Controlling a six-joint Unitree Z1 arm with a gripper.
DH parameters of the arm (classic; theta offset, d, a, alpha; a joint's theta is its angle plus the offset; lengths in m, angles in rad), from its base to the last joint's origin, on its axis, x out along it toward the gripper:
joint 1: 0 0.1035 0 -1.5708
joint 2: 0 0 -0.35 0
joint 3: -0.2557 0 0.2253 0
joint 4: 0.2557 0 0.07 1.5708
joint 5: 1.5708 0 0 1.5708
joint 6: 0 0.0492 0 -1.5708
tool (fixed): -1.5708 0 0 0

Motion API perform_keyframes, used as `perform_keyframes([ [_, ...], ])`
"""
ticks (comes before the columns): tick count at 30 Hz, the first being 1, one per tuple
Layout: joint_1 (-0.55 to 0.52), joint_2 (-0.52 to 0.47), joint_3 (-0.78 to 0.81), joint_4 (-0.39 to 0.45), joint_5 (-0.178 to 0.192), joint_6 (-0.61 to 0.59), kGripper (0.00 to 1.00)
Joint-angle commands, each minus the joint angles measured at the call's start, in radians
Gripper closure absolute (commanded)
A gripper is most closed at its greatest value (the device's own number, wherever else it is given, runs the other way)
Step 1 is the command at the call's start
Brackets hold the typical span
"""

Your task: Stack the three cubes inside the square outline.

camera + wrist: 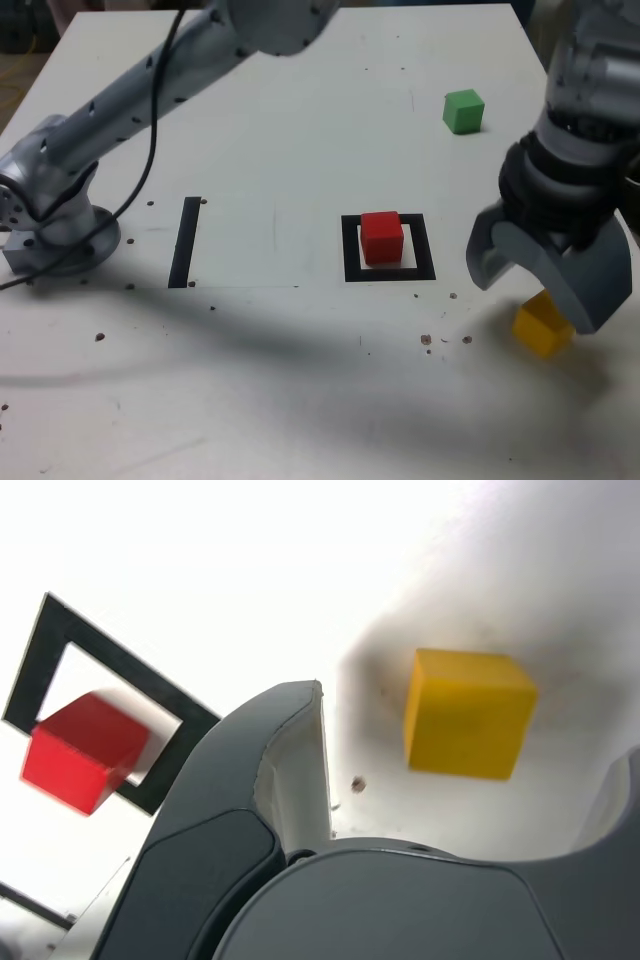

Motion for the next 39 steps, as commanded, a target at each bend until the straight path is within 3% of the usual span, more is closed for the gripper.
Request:
perform_keyframes([
  [1,-0.002,0.014,-0.014,0.029,0.003,-0.001,0.07],
  [18,-0.002,0.045,-0.04,0.007,0.024,-0.038,0.28],
  [26,-0.001,0.055,-0.034,-0.012,0.007,-0.06,0.44],
  [32,0.0,0.066,-0.027,-0.03,-0.027,-0.067,0.48],
  [39,0.009,0.06,-0.03,-0.048,-0.025,-0.066,0.75],
])
